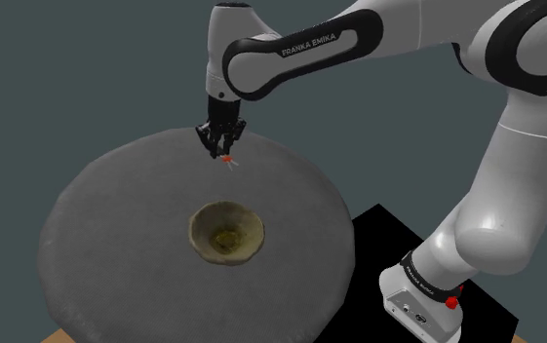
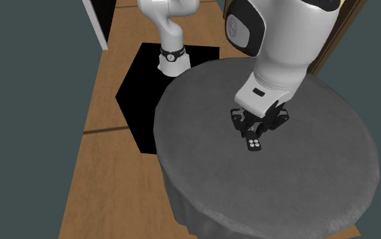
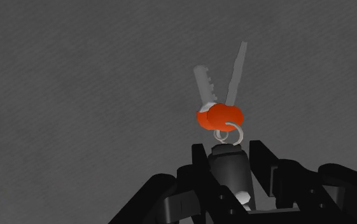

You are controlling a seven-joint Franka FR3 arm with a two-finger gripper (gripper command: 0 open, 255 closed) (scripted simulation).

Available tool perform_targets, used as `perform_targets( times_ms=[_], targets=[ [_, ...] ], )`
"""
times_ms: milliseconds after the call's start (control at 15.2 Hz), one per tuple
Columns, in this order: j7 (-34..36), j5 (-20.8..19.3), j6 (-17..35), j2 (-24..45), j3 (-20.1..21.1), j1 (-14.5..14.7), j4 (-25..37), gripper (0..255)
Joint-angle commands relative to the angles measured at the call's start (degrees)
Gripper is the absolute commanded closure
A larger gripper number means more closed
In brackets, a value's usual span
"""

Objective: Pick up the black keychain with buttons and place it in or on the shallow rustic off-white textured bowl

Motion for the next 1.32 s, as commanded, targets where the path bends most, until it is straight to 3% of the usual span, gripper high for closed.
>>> perform_targets(
  times_ms=[0,1254],
  targets=[
    [-0.2,0.3,-1.4,-0.7,0.1,-0.1,0.7,255],
    [-1.3,2.3,-14.7,-4.6,0.8,-0.4,10.4,255]
  ],
)
